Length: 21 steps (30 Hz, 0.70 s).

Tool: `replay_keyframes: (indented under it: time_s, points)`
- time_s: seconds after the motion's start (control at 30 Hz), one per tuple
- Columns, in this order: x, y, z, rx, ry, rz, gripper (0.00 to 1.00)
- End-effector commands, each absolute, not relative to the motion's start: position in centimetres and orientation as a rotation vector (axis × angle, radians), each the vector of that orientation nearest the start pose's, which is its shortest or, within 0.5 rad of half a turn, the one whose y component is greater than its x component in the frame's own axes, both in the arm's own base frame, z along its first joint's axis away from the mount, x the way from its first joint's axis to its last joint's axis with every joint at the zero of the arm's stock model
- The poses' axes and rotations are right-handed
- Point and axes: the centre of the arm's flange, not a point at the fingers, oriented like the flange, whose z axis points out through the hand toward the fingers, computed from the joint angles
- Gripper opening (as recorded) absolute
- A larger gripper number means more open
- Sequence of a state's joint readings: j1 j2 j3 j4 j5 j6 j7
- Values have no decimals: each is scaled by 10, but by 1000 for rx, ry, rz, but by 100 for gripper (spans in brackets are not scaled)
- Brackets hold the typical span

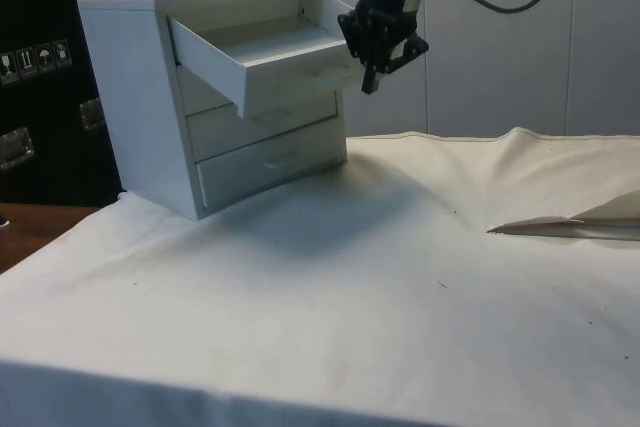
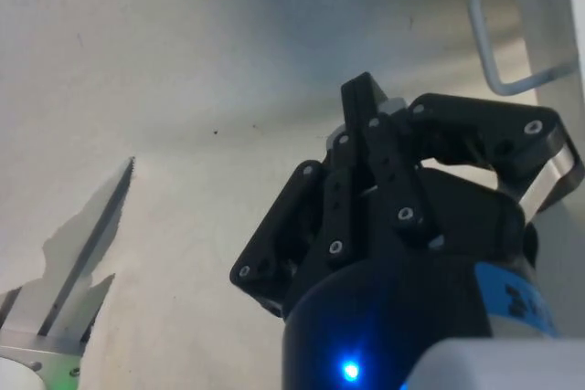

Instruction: Open the drawer, then close it.

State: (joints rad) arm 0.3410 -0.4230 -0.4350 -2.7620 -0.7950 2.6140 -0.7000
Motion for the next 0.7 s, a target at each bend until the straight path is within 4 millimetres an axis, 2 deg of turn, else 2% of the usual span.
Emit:
replay_keyframes:
  time_s: [0.0, 0.37, 0.4, 0.67]
  points:
    - [392, -14, 356, -2871, -2080, -257, 0]
    - [401, -23, 359, -2913, -2072, -253, 0]
    - [398, -20, 356, -2891, -2065, -246, 0]
    - [406, -31, 361, -2948, -2061, -252, 0]
